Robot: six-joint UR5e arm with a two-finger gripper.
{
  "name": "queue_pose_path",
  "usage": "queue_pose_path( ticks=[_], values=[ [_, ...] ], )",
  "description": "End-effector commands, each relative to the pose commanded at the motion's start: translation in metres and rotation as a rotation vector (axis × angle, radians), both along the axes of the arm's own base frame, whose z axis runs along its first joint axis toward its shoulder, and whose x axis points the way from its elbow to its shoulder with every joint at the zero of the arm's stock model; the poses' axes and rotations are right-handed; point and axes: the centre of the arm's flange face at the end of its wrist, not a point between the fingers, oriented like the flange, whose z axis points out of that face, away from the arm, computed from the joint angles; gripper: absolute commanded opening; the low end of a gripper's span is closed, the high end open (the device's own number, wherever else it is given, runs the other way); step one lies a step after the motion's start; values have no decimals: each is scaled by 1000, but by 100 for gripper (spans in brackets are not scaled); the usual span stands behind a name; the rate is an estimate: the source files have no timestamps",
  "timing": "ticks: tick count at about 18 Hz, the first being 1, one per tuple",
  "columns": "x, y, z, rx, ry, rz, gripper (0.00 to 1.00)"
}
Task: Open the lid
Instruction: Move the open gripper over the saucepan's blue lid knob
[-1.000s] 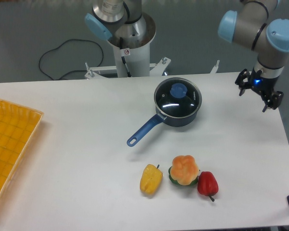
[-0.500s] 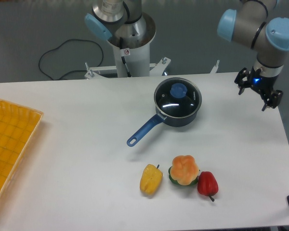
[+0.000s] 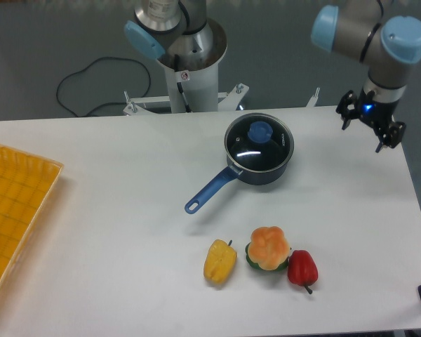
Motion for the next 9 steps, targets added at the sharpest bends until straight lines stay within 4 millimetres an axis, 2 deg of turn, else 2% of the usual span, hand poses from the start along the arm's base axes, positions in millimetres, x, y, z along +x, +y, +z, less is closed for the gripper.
queue_pose_path(
  ticks=[3,9],
  values=[
    [15,-11,1,-4,-11,31,100],
    [39,-14,10,0,-13,31,100]
  ],
)
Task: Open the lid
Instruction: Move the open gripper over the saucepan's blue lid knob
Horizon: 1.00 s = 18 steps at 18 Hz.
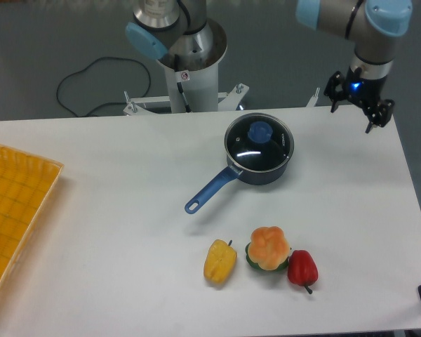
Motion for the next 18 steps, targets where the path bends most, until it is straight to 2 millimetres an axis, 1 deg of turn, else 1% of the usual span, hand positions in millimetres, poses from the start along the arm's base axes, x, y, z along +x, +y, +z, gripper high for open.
queue_pose_path(
  ticks=[2,3,6,11,13,15,17,18],
  values=[
    [8,1,0,2,0,-3,100],
    [16,4,-1,9,-4,-10,100],
    [31,8,-11,51,-27,-16,100],
    [61,0,-20,54,-48,-10,100],
    [69,-2,-20,54,-48,-13,100],
    [73,-2,-22,52,-48,-69,99],
    [82,4,-16,49,-35,-120,99],
    [83,4,-14,48,-28,-126,99]
  ],
)
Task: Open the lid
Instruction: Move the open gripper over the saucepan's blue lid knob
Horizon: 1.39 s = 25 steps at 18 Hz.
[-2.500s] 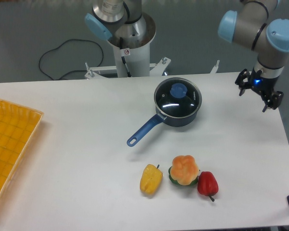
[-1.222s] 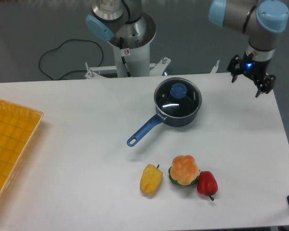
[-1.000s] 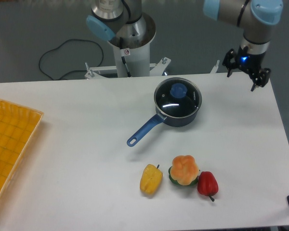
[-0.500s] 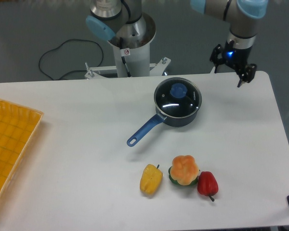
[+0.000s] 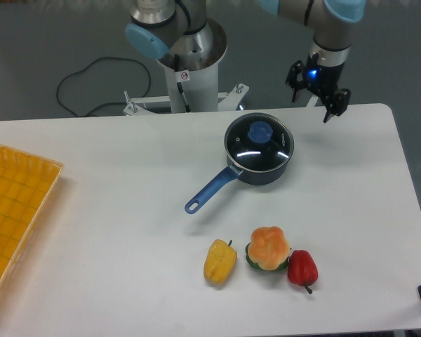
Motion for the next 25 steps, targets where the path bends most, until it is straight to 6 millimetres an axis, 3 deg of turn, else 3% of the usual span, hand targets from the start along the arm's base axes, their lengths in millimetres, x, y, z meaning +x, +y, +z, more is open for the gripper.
queue_pose_path(
  ticks=[4,11,15,25],
  values=[
    [9,-1,7,0,-12,27,100],
    [29,0,18,10,-49,323,100],
    [45,19,8,7,-83,434,100],
    [67,40,10,40,-75,613,100]
  ],
)
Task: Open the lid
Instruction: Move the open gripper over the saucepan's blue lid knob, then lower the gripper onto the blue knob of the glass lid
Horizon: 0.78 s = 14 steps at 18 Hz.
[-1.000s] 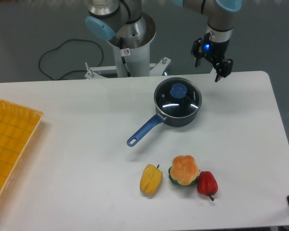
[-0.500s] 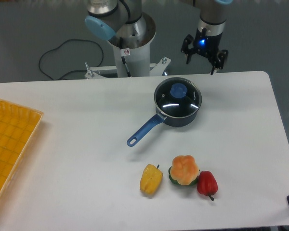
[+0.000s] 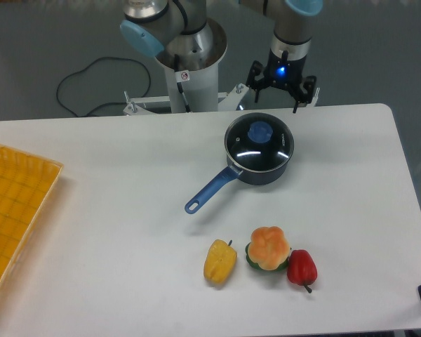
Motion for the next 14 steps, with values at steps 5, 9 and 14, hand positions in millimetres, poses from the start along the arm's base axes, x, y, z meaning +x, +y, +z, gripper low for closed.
queue_pose_path(
  ticks=[5,9,14],
  values=[
    [3,11,-2,6,32,6,100],
    [-4,16,-6,-26,37,-6,100],
    [5,43,-10,-121,56,-85,100]
  ],
)
